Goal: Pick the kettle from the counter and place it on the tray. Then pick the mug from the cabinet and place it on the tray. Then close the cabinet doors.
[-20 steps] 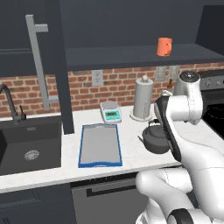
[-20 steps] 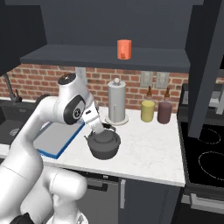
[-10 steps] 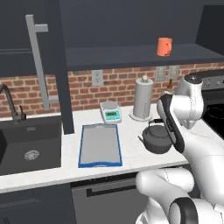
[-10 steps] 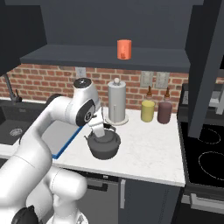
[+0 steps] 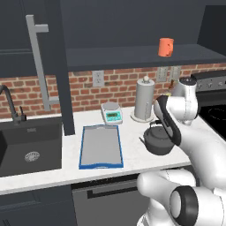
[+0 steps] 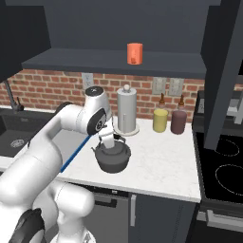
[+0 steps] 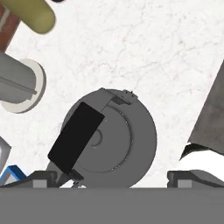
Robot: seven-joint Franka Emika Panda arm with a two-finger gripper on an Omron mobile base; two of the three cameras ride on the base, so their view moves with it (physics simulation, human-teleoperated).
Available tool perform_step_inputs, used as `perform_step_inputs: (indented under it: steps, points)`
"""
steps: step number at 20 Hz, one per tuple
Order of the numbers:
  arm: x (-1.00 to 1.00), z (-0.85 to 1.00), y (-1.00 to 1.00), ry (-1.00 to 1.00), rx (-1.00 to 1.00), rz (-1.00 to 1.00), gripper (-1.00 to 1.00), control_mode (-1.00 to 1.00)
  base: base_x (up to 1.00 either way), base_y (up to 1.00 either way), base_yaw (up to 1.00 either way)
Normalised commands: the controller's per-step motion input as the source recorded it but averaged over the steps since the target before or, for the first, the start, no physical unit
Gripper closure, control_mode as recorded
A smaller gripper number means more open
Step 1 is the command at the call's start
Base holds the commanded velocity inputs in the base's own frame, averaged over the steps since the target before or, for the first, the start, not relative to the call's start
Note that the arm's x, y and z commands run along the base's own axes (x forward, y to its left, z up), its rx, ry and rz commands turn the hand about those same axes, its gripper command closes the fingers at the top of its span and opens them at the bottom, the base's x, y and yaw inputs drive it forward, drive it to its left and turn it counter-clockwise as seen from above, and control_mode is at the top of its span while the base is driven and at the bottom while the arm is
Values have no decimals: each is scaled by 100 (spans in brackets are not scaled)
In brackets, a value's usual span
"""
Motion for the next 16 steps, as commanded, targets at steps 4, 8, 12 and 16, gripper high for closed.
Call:
perform_step_inputs:
  steps: [4, 8, 12, 16]
  points:
    - [27, -12, 1, 0, 1, 0, -100, -100, 0, 0, 0]
    - [20, -4, 0, 0, 2, 0, -100, -100, 0, 0, 0]
    - [19, -27, 0, 0, 0, 0, -100, -100, 0, 0, 0]
    - [21, -23, 0, 0, 0, 0, -100, -100, 0, 0, 0]
